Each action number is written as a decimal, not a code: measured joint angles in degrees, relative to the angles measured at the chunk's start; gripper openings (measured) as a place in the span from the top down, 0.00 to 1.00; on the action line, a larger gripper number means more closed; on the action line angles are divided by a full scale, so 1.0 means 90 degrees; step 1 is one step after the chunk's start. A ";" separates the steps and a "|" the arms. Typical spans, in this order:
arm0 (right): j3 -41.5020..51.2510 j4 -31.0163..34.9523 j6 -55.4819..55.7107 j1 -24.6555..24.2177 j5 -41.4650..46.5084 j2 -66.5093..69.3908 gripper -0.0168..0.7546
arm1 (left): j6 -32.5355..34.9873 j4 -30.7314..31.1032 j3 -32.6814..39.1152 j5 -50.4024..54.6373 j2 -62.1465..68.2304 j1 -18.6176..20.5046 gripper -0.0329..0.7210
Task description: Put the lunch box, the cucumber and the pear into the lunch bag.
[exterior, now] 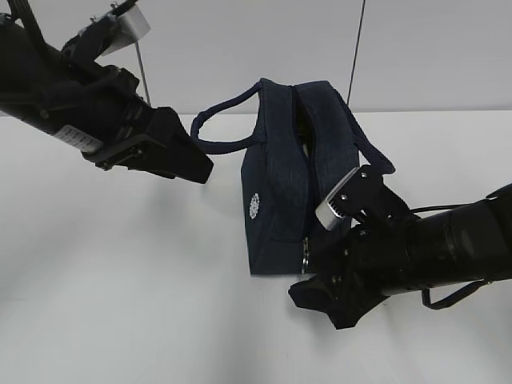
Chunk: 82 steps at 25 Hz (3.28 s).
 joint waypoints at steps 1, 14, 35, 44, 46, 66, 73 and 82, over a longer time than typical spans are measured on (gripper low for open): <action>0.0000 0.0213 -0.0284 0.0000 -0.0011 0.0029 0.37 | 0.0000 0.0000 0.0000 0.0000 0.0000 0.0000 0.40; -0.0011 0.0928 -0.1491 0.0000 0.0303 0.0540 0.37 | 0.0000 0.0060 0.0000 0.0006 0.0000 0.0000 0.42; -0.0371 0.0966 -0.1625 0.0000 -0.0136 0.0691 0.37 | 0.0002 0.0067 0.0000 0.0021 0.0000 0.0000 0.43; -0.0409 0.0966 -0.1625 0.0000 -0.0206 0.0691 0.46 | 0.0002 0.0067 0.0000 0.0039 0.0000 0.0000 0.44; -0.0409 0.0966 -0.1625 0.0000 -0.0206 0.0691 0.57 | 0.0002 0.0067 0.0000 0.0039 0.0000 0.0000 0.44; -0.0409 0.0966 -0.1629 0.0000 -0.0412 0.0691 0.87 | 0.0002 0.0068 0.0000 0.0044 0.0000 0.0000 0.44; -0.0409 0.0966 -0.1567 0.0000 -0.0423 0.0499 1.00 | 0.0002 0.0074 0.0000 0.0065 0.0000 0.0000 0.44; -0.0409 -0.0326 0.0194 0.0000 -0.0564 -0.0014 1.00 | 0.0002 0.0074 0.0000 0.0072 0.0000 0.0000 0.45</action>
